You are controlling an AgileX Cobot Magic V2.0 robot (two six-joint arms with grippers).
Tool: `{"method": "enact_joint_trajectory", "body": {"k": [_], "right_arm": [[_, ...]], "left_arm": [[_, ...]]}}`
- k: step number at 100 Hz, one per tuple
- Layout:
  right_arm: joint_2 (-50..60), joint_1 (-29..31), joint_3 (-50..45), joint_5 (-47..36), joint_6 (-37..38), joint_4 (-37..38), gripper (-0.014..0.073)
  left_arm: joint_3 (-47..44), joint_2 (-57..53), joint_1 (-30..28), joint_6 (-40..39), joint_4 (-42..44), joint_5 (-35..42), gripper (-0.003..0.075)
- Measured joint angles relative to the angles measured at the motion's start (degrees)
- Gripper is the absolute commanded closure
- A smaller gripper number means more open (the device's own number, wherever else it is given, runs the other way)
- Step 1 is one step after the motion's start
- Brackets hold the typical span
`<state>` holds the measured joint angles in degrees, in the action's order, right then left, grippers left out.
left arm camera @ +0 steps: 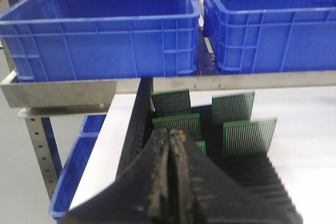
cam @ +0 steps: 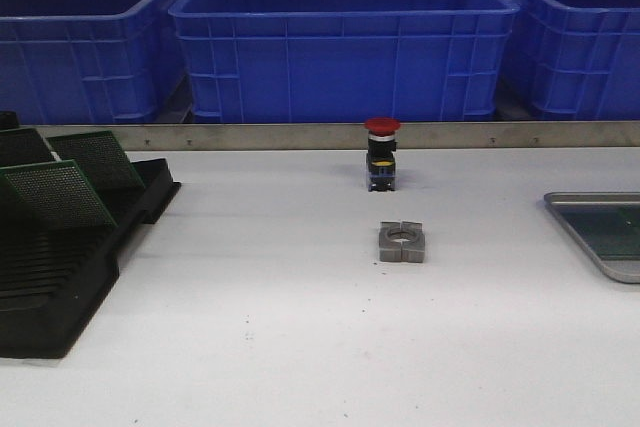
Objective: Place circuit board on tray
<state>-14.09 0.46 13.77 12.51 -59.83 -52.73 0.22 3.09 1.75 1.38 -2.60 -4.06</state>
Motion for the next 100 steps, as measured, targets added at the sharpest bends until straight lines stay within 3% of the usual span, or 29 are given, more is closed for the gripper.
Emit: {"method": "enact_joint_trajectory", "body": {"k": [21, 100], "right_arm": [[0.00, 0.00, -0.10, 0.11, 0.00, 0.00, 0.0651], [0.00, 0.00, -0.38, 0.11, 0.00, 0.00, 0.0651]], "left_arm": [[0.00, -3.35, 0.00, -0.74, 3.16, -3.19, 0.0737], [0.00, -3.35, 0.00, -0.88, 0.61, -3.80, 0.0737]]}}
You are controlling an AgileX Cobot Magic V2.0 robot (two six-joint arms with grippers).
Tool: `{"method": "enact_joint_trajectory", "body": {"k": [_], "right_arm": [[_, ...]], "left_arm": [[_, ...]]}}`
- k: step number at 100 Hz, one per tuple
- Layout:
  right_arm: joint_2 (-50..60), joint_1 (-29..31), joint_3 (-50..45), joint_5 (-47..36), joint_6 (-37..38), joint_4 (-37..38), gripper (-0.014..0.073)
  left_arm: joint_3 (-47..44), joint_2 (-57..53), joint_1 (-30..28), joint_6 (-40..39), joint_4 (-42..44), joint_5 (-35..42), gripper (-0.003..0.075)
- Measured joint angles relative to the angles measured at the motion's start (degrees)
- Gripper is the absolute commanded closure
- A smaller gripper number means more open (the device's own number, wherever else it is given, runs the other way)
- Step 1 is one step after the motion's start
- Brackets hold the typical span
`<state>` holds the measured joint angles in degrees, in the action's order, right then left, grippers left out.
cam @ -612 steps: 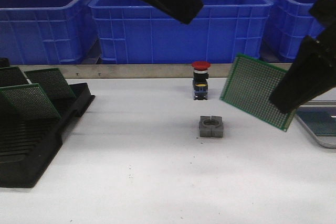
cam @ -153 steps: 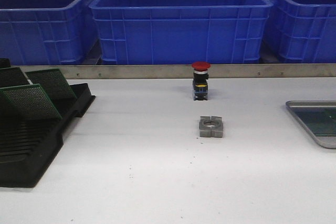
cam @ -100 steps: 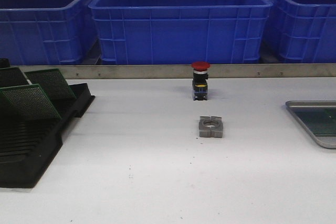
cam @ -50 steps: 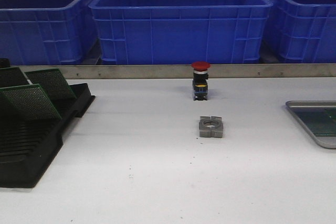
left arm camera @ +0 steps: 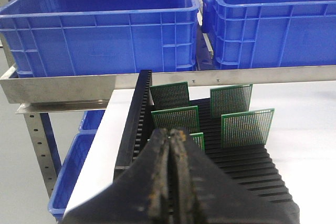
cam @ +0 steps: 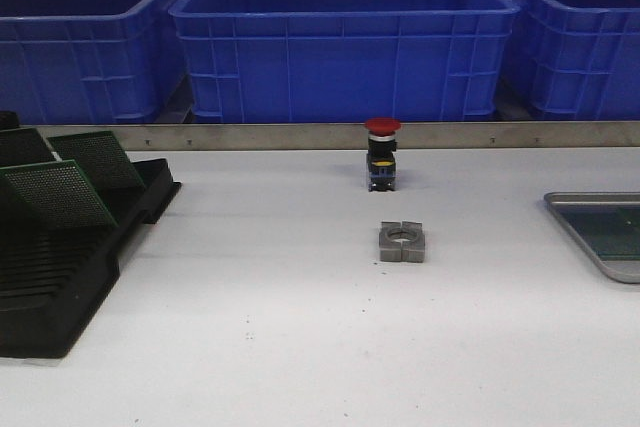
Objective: Place circuit board on tray
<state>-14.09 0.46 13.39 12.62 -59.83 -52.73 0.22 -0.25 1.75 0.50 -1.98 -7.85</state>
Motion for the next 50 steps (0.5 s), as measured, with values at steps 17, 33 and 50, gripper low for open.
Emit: {"method": "enact_joint_trajectory", "body": {"k": [17, 33, 50], "right_arm": [[0.00, 0.00, 0.00, 0.00, 0.00, 0.00, 0.0651], [0.00, 0.00, 0.00, 0.00, 0.00, 0.00, 0.0651], [0.00, 0.15, -0.09, -0.62, 0.00, 0.00, 0.0651]], "left_arm": [[0.00, 0.00, 0.00, 0.00, 0.00, 0.00, 0.0737], [0.00, 0.00, 0.00, 0.00, 0.00, 0.00, 0.0737], [0.00, 0.00, -0.09, 0.00, 0.00, 0.00, 0.0737]]}}
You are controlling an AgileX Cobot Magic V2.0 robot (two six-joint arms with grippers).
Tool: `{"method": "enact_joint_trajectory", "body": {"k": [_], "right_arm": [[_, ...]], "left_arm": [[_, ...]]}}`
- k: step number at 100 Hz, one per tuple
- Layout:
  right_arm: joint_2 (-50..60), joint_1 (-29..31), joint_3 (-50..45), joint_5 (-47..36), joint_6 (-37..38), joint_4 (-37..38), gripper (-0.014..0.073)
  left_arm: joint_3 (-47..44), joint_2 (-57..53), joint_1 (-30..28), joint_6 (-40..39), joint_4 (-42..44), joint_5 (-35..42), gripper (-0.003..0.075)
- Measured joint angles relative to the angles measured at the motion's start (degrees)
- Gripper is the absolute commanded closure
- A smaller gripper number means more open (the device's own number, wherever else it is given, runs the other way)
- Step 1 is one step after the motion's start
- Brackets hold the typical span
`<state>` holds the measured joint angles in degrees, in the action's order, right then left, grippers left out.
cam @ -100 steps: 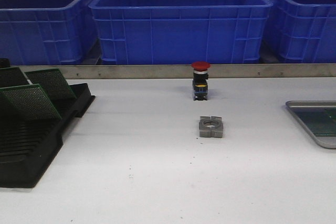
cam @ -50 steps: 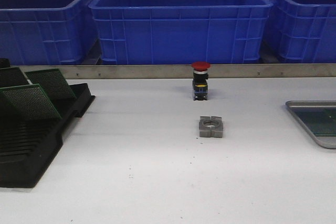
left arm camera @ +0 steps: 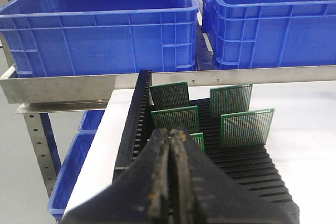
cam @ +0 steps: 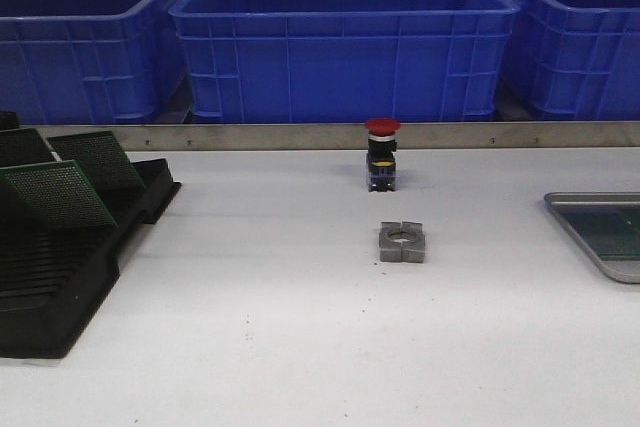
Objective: Place circuit board on tray
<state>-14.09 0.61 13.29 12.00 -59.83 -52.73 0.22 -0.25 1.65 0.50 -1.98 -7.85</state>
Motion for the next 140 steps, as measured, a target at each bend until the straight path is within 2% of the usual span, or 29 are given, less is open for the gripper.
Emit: {"method": "enact_joint_trajectory", "body": {"k": [31, 41, 52, 67, 74, 81, 92, 113, 140], "right_arm": [[2.23, 0.98, -2.06, -7.18, 0.19, 0.30, 0.0651], [4.49, 1.02, -5.46, -8.86, 5.88, 5.12, 0.0651], [7.48, 1.11, -10.49, -9.00, 22.01, 17.82, 0.0651], [13.24, 1.23, -14.78, -6.67, 52.18, 44.64, 0.0651], [14.38, 1.23, -14.89, -5.34, 62.16, 54.34, 0.0651], [14.56, 1.23, -14.89, -5.20, 67.33, 59.45, 0.0651], [14.70, 1.23, -14.89, -5.08, 69.90, 62.17, 0.0651], [14.70, 1.23, -14.89, -5.08, 70.56, 62.60, 0.0651], [14.70, 1.23, -14.89, -5.08, 63.86, 56.34, 0.0651]], "left_arm": [[0.00, 0.00, 0.00, 0.00, 0.00, 0.00, 0.0737], [0.00, 0.00, 0.00, 0.00, 0.00, 0.00, 0.0737], [0.00, 0.00, 0.00, 0.00, 0.00, 0.00, 0.0737], [0.00, 0.00, 0.00, 0.00, 0.00, 0.00, 0.0737], [0.00, 0.00, 0.00, 0.00, 0.00, -0.08, 0.0737], [0.00, 0.00, 0.00, 0.00, 0.00, -0.08, 0.0737], [0.00, 0.00, 0.00, 0.00, 0.00, -0.12, 0.0737], [0.00, 0.00, 0.00, 0.00, 0.00, -0.12, 0.0737], [0.00, 0.00, 0.00, 0.00, 0.00, -0.12, 0.0737]]}}
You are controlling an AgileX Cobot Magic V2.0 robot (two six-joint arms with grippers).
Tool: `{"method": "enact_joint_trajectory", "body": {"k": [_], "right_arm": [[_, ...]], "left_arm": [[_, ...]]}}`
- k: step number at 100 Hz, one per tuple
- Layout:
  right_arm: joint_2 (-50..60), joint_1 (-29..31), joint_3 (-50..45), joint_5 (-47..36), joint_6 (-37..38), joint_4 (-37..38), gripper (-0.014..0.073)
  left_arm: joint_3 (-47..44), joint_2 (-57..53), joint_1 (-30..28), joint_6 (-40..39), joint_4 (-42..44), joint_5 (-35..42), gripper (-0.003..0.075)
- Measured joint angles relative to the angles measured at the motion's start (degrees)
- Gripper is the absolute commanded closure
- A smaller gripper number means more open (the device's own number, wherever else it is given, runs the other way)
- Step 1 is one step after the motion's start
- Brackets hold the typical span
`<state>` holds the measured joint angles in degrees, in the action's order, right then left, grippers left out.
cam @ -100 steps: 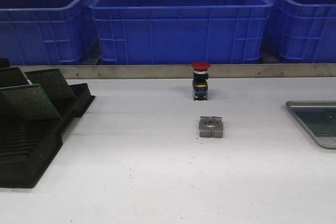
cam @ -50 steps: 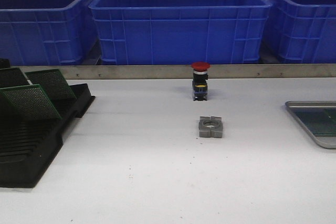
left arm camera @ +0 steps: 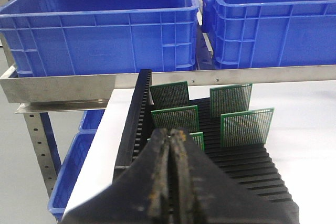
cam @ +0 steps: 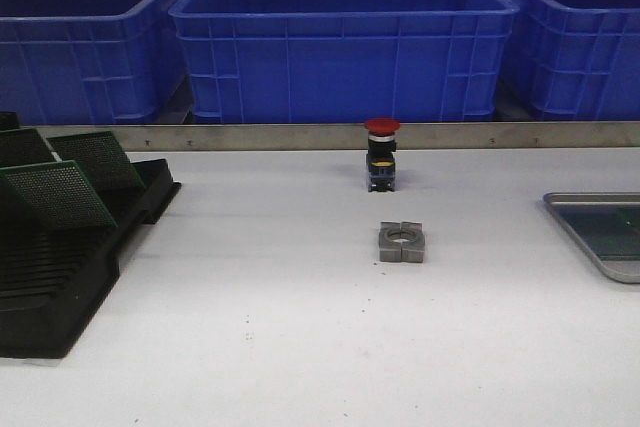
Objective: Place circuit board on tray
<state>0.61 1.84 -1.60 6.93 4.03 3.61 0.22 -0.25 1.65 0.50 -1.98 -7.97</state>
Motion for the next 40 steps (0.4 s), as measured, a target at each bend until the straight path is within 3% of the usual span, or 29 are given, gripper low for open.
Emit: {"method": "enact_joint_trajectory", "body": {"k": [40], "right_arm": [[0.00, 0.00, 0.00, 0.00, -0.69, -0.26, 0.0651]], "left_arm": [[0.00, 0.00, 0.00, 0.00, 0.00, 0.00, 0.0737]]}}
